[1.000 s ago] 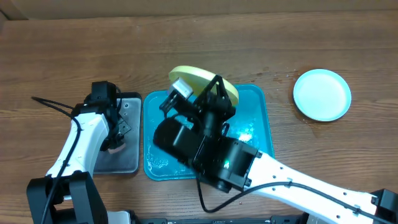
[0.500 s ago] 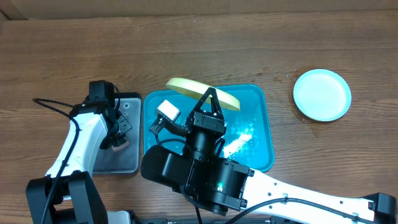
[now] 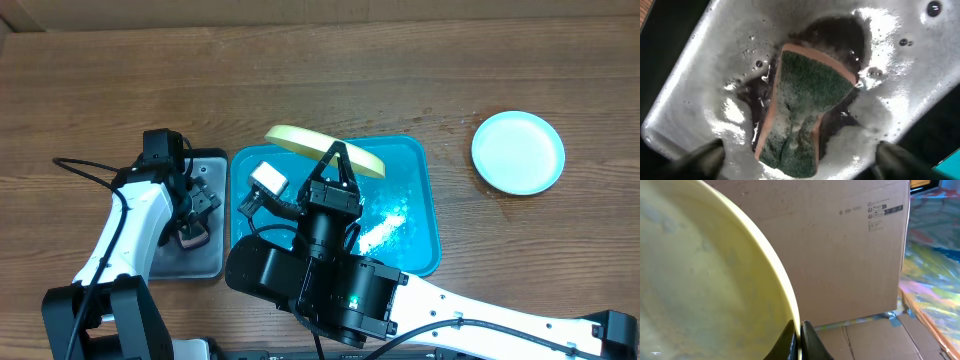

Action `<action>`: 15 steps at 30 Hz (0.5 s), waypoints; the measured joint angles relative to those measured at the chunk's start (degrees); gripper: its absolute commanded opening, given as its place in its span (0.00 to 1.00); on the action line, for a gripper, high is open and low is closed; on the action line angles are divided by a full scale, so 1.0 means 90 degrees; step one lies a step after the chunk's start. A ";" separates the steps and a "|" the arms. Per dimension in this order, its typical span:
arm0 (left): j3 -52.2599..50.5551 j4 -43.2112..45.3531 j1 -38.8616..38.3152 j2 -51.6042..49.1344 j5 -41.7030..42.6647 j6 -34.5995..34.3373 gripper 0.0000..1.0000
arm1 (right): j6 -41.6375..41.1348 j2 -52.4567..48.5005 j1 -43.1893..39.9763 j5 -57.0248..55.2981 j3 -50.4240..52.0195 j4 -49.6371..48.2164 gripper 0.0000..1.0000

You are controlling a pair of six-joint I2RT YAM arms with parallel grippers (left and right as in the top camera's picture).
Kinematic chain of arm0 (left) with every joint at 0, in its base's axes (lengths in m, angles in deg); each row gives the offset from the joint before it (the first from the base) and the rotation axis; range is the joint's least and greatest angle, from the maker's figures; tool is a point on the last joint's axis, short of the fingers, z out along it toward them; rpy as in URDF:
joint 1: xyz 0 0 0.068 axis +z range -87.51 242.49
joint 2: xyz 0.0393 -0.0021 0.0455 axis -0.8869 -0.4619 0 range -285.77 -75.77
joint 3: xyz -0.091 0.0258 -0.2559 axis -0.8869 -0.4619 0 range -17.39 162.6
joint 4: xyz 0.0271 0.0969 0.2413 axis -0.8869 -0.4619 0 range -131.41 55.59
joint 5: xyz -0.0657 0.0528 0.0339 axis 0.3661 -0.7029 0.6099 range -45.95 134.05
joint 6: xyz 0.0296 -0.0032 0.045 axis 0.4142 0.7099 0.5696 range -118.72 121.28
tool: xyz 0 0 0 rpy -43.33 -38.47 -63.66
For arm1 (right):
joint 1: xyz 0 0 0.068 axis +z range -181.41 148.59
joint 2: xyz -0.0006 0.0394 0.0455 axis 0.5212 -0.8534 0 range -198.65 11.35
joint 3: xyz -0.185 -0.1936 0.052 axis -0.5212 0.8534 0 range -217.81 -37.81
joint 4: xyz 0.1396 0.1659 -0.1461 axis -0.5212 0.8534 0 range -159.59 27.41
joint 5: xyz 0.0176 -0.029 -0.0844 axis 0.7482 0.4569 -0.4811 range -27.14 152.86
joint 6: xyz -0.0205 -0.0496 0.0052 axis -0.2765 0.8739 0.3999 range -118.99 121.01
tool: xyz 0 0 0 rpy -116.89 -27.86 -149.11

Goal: Clean dirty plates on tray and stack at the side
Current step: 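Lift and tilt the yellow plate upright with the right gripper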

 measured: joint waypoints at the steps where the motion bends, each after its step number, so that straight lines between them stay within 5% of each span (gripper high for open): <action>1: 0.0000 0.0002 0.0000 0.0000 0.0005 0.0005 1.00 | -0.0002 0.0000 0.0000 -0.0002 0.0000 -0.0007 0.04; 15: 0.0000 0.0012 0.0000 0.0000 0.0044 0.0032 1.00 | 0.0036 0.0000 -0.0017 0.0180 0.0000 -0.0204 0.04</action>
